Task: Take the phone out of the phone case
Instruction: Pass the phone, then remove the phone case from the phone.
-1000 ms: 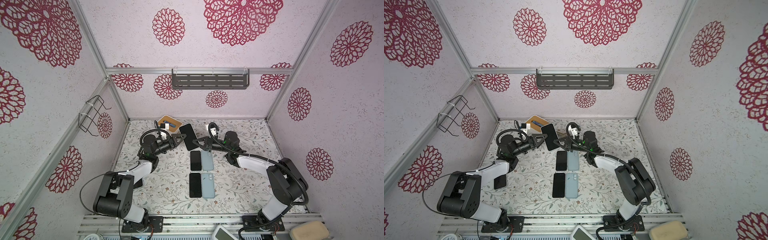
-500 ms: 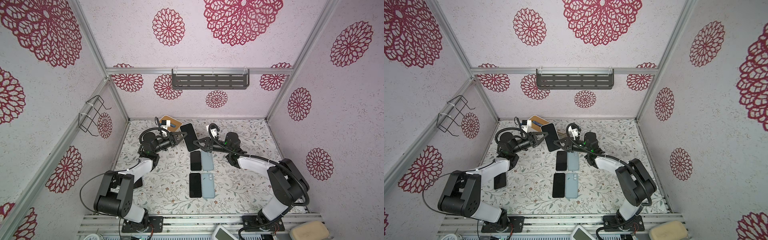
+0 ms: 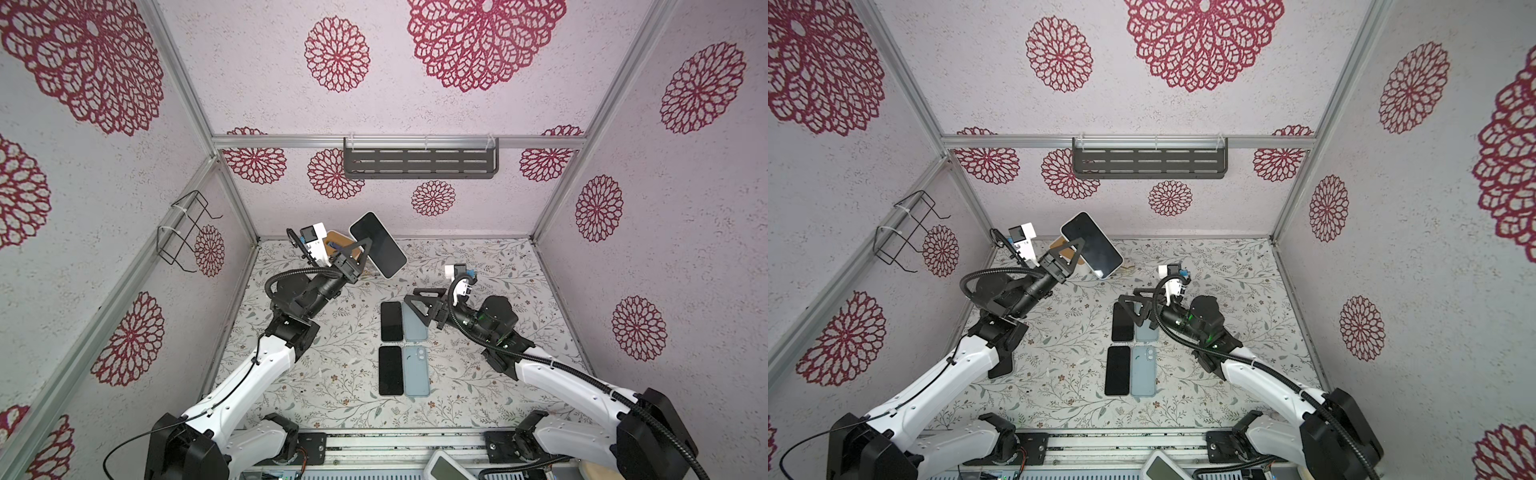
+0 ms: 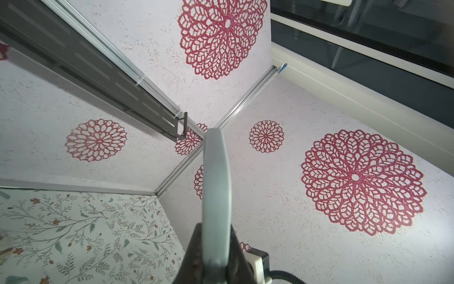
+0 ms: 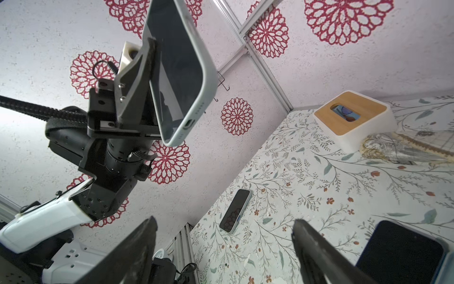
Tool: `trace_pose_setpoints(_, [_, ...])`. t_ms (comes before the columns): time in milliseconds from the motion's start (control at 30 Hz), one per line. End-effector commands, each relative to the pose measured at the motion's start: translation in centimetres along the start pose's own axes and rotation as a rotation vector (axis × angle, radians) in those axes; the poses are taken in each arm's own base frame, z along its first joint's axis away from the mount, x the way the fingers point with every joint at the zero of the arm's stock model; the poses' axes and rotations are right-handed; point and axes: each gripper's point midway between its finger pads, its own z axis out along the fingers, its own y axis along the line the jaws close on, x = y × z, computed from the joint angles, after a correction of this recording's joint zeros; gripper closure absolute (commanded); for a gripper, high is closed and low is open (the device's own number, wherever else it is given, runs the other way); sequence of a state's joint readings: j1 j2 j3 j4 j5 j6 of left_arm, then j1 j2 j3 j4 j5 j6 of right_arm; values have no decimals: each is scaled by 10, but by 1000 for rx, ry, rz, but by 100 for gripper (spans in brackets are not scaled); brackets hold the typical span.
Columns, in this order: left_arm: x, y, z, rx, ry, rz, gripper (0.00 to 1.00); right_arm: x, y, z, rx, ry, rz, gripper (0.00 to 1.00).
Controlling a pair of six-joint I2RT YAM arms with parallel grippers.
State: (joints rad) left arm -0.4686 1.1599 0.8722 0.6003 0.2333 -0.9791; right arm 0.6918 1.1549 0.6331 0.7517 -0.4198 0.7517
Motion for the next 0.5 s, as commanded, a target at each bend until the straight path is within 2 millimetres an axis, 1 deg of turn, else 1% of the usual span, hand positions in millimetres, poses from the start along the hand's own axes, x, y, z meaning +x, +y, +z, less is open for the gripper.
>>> trace_pose_setpoints(0, [-20, -4, 0, 2, -149, 32, 100, -26, 16, -4, -60, -142, -44, 13])
trace_pose_setpoints(133, [-18, -8, 2, 32, -159, -13, 100, -29, 23, -2, -111, -167, -23, 16])
trace_pose_setpoints(233, [-15, -6, 1, 28, -154, -23, 100, -32, 22, -1, -112, -186, -14, 18])
trace_pose_setpoints(333, [-14, -4, -1, 21, -158, -34, 100, -34, 29, 0, -156, -193, 0, 20])
trace_pose_setpoints(433, [-12, -4, 0, 38, -163, -66, 100, -34, 27, 9, -175, -181, 27, 21])
trace_pose_setpoints(467, [-11, -4, 0, 46, -166, -81, 100, -35, 30, 11, -201, -183, 41, 22])
